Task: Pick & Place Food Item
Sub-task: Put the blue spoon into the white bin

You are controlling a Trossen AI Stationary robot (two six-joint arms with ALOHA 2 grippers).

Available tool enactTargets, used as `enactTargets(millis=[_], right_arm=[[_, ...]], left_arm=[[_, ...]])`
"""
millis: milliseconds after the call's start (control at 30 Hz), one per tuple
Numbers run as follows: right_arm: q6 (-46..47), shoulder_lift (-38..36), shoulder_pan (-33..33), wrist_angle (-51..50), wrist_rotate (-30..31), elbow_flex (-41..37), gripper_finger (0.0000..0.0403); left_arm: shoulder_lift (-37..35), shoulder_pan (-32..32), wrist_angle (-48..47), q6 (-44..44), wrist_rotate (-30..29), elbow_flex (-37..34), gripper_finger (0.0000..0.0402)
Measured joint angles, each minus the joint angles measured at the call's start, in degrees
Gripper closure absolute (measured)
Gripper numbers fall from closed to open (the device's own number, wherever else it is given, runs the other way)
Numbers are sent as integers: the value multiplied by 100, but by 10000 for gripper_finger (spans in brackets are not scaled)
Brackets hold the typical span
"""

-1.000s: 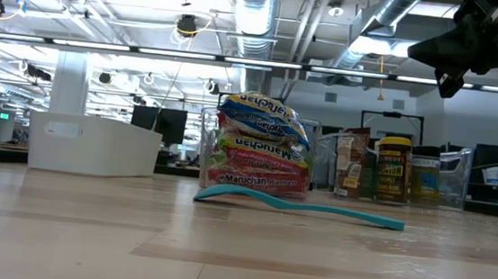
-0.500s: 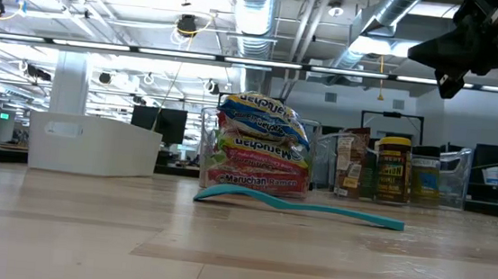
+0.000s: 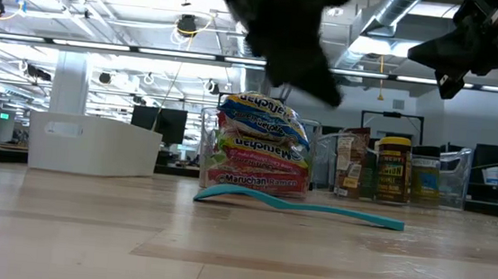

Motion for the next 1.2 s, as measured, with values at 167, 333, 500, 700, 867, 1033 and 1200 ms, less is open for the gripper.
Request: enactTargets(millis=[167,333,500,700,867,1033,1200], right_arm=[[0,0,0,-2,-1,0,403],[0,0,2,-35,1,0,403],[0,0,0,-74,-1,0,403],[0,0,2,-94,-1,0,403],[0,0,2,-96,-1,0,403],[0,0,2,-98,1,0,403],[0,0,1,-98,-1,0,403]], left_arm=[[157,92,-831,0,-24,18,366],[164,245,-1262,10,-62,12,366],[162,320,-1228,19,-60,14,366],[162,304,-1157,19,-59,14,348],[162,279,-1141,47,-59,14,302],[162,253,-1064,151,-39,12,259],[162,232,-992,332,-21,12,245]])
